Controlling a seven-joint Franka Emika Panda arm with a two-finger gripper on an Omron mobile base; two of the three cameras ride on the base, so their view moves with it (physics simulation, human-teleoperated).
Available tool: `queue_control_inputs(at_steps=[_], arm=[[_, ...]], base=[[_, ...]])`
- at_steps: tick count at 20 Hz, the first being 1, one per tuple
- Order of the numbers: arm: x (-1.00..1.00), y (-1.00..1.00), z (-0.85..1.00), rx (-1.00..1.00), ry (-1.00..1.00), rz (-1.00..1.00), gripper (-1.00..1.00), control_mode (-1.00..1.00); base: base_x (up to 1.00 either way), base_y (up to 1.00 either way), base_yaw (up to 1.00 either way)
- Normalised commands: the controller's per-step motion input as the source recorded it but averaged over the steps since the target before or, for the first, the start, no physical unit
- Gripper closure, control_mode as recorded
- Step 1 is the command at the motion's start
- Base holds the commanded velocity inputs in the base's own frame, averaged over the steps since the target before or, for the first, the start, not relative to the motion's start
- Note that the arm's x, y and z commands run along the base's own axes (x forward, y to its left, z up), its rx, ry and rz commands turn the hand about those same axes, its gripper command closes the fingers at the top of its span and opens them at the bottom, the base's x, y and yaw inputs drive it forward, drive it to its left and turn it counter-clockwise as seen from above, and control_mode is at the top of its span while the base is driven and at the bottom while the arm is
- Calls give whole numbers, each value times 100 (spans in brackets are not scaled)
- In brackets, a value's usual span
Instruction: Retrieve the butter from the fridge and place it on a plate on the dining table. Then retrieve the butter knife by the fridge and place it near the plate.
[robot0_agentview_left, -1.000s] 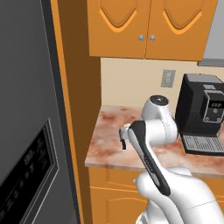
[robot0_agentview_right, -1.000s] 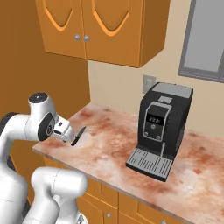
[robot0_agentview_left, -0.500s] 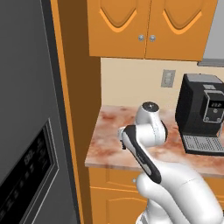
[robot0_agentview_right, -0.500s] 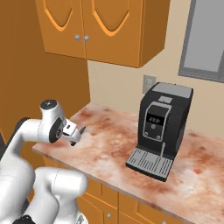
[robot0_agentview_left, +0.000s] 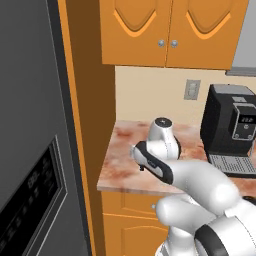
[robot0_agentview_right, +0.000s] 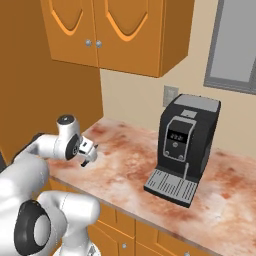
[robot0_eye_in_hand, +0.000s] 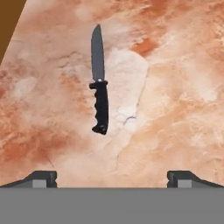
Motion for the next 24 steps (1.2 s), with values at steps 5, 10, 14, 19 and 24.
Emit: queue_control_inputs(at_steps=[5, 10, 14, 19, 24], arm=[[34, 13, -47, -3, 1, 0, -100, -100], [30, 8, -49, -3, 2, 0, -100, -100], [38, 0, -30, -2, 3, 0, -100, -100], [39, 0, -30, -1, 6, 0, -100, -100], [16, 0, -24, 0, 7, 0, -100, -100]], base=[[0, 0, 0], [0, 0, 0], [0, 0, 0], [0, 0, 0], [0, 0, 0]])
